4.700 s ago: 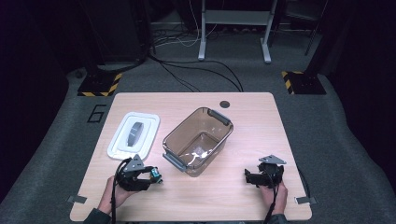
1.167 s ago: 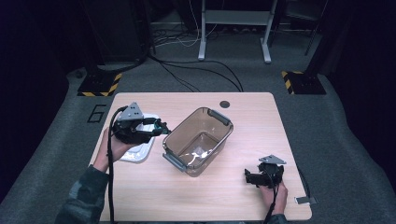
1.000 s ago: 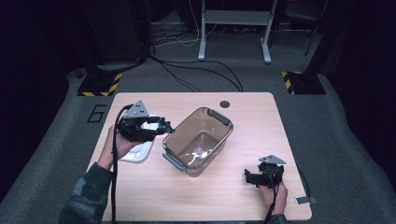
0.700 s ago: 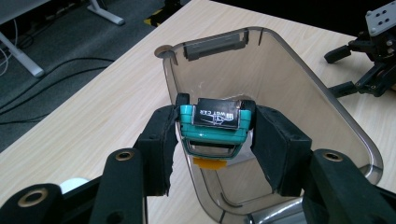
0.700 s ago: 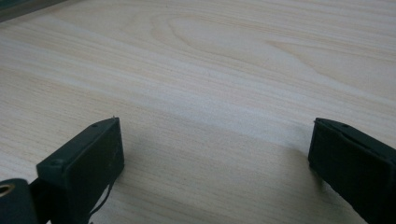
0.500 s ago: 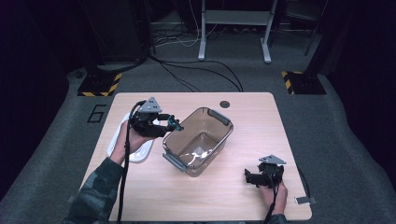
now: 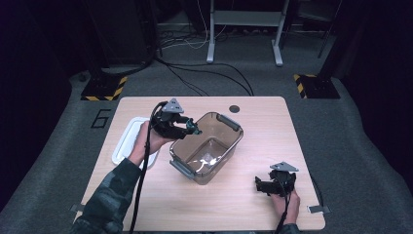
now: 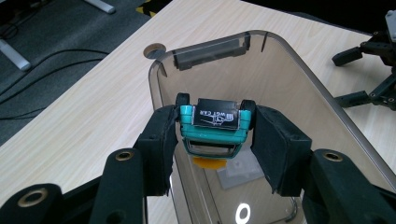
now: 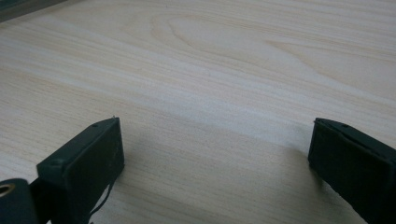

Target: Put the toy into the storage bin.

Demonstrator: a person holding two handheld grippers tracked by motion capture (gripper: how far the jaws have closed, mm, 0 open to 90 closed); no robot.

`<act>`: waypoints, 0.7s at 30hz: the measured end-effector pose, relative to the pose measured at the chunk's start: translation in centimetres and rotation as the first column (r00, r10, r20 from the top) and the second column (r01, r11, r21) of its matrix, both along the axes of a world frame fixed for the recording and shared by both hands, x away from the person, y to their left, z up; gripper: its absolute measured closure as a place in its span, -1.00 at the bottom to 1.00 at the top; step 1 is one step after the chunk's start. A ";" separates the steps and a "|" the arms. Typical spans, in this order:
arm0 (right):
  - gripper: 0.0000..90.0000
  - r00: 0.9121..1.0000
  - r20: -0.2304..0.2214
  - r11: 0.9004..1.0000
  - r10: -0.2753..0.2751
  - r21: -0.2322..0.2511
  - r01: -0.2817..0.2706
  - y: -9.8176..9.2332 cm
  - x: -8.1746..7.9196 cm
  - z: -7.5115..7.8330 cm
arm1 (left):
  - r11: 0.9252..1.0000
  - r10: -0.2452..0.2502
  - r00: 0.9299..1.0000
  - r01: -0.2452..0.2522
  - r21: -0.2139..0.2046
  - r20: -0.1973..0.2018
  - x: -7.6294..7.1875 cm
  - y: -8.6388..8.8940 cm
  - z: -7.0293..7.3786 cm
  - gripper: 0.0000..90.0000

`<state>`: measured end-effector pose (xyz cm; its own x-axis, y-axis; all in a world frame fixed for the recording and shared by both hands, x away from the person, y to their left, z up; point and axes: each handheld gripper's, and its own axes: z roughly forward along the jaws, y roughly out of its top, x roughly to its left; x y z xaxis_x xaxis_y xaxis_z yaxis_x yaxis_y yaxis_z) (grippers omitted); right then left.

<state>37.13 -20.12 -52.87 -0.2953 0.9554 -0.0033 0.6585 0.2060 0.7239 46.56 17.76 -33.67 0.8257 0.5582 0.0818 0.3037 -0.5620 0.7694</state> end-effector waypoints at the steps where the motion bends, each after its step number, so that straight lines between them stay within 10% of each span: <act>1: -0.94 1.000 -0.001 1.000 -0.001 0.001 0.001 0.0 0.0 0.0 | 1.000 0.000 1.000 0.000 -0.003 -0.003 0.1 -0.2 -0.1 0.11; 21: -0.94 1.000 0.000 1.000 0.000 0.001 0.000 0.0 0.0 0.0 | 0.999 0.014 0.999 -0.012 0.038 -0.037 2.8 -3.6 -0.8 0.11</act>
<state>37.13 -20.12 -52.87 -0.2952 0.9554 -0.0018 0.6587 0.2049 0.7239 49.34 14.20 -34.48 0.8212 0.5660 0.0724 0.3390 -0.5860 0.7360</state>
